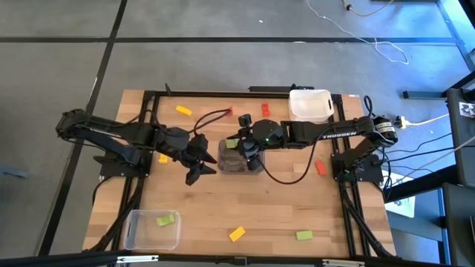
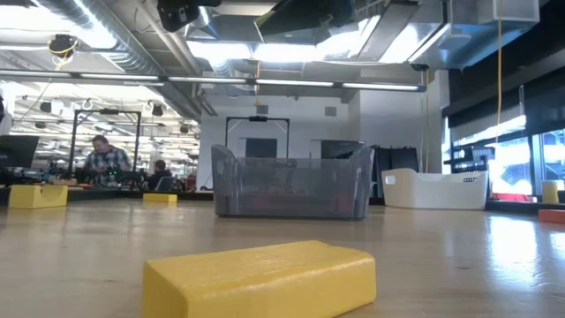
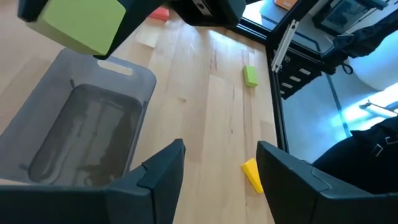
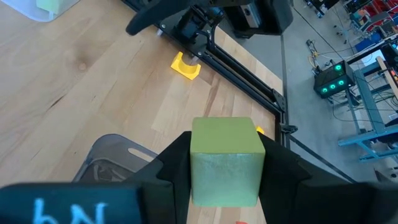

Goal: Sort & place blocks by color
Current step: Put the top green block into the transparent bin

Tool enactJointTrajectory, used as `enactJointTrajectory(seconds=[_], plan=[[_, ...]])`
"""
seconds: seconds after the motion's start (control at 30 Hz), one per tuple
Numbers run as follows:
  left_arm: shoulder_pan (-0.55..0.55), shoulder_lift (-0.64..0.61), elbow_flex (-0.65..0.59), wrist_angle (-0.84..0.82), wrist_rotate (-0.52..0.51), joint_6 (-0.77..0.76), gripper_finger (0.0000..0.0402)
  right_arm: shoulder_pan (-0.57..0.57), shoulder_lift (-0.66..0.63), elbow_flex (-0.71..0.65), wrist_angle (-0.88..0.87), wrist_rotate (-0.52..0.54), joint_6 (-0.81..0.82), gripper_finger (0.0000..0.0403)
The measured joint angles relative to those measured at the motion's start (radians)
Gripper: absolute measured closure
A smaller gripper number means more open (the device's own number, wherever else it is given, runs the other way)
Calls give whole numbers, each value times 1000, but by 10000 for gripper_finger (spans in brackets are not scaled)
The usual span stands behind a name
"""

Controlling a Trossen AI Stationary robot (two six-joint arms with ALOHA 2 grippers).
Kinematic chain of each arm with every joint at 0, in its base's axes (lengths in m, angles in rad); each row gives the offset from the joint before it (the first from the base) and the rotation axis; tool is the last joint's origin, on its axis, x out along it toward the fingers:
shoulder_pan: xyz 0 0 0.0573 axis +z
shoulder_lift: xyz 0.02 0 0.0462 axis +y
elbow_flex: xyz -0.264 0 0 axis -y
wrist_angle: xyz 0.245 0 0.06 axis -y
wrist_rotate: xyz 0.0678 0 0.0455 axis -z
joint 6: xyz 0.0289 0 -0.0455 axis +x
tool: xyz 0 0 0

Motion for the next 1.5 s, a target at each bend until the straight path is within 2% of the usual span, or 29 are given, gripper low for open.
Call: enactJointTrajectory(seconds=[0.67,0.8,0.9,1.0,1.07,1.17,1.27,1.5], plan=[[0,3,0,2,-14,-2,211,-1,0,0,0,0,0,271],[0,3,0,24,-33,-79,211,-1,0,0,0,0,1,271],[0,3,0,24,-44,-68,211,-1,0,0,0,0,4,271],[-1,3,0,24,-116,17,211,-1,0,0,3,0,5,271],[-1,3,0,26,-208,28,211,0,0,0,8,6,5,271],[0,3,0,56,-347,-181,211,0,0,0,11,81,0,271],[2,2,-1,82,-444,-379,211,-1,0,0,11,147,-3,271],[-9,42,0,241,-576,-420,211,0,0,0,17,156,-12,271]])
